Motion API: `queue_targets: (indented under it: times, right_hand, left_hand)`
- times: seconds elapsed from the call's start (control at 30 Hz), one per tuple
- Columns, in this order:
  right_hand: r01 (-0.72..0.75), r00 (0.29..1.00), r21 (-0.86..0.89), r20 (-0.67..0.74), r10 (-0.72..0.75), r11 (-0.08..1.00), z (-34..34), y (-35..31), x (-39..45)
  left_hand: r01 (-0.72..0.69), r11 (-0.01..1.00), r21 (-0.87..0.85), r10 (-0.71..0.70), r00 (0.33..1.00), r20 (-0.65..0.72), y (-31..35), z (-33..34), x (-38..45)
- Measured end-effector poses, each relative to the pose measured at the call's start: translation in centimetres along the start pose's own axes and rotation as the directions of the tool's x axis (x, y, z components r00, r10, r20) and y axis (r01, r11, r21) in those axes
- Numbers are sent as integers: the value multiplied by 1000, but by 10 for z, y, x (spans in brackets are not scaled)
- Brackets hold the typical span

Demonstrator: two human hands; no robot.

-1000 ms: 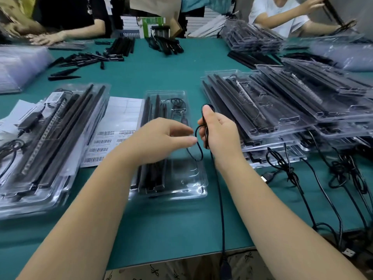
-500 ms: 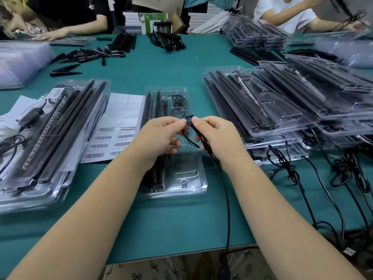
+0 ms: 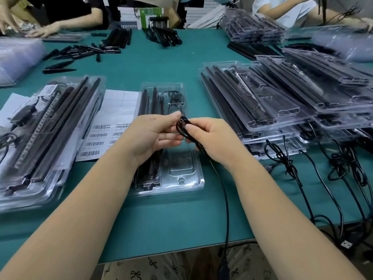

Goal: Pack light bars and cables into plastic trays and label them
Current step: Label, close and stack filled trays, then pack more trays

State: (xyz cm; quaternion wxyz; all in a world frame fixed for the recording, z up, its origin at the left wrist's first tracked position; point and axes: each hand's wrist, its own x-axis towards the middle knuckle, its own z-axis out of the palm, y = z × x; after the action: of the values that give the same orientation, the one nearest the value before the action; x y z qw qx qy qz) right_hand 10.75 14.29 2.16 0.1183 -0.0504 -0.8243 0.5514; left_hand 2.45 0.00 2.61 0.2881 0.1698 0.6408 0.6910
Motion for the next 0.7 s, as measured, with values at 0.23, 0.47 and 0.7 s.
queue_targets:
  times: [0.23,0.47,0.7]
  right_hand:
    - [30,998,-100,-47,-35,995,-4,1,-4]
    - [-245,968,-96,32,249,965,-20,-2,-17]
    - [-286,876,-154,359,323,946,-39,-11,-22]
  left_hand:
    - [5,1000,17,-5,1000,-1,0,-2,1]
    - [34,980,-198,-68,984,-165,4,-2,4]
    - [63,971,-231,-101,983,-156,3,-4,6]
